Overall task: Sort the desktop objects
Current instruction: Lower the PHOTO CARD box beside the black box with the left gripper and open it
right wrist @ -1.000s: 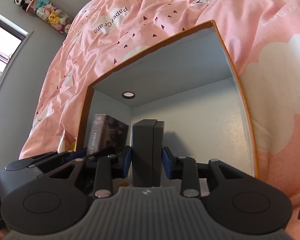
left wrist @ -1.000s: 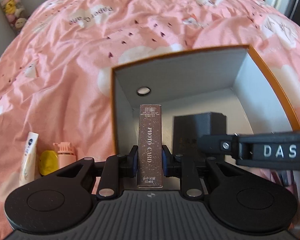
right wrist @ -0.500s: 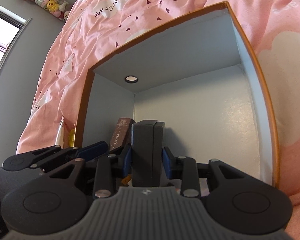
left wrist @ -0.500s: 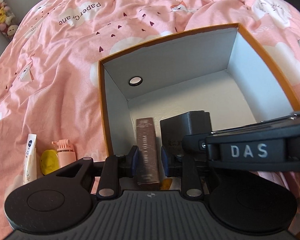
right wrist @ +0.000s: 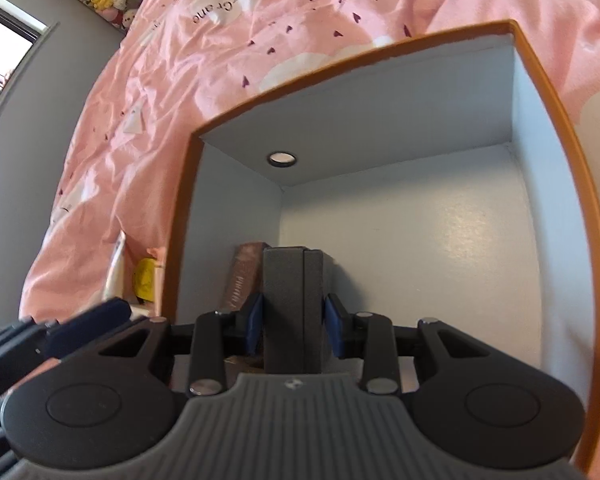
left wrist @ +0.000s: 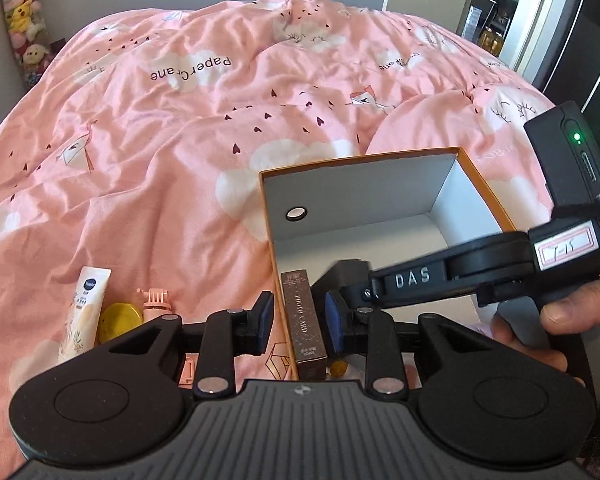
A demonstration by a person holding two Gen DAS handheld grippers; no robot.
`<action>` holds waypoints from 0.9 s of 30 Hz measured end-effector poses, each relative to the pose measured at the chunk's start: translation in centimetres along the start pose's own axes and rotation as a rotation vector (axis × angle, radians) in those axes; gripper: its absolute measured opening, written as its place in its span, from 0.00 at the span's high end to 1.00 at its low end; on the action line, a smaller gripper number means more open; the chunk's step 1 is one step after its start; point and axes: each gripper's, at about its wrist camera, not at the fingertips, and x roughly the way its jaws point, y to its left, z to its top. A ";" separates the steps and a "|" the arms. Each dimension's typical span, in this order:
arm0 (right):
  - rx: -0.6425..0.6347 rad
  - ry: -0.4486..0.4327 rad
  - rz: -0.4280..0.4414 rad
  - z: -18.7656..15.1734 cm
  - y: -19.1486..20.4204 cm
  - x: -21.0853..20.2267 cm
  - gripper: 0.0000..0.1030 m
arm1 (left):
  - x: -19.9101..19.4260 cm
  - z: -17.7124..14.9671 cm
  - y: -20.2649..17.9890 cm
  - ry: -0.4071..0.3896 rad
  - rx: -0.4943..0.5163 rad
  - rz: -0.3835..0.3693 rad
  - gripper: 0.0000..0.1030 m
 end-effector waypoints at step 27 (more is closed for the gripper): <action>-0.462 0.041 -0.147 -3.0 3.8 1.7 0.35 | 0.4 -2.8 5.3 0.017 -0.245 -0.104 0.68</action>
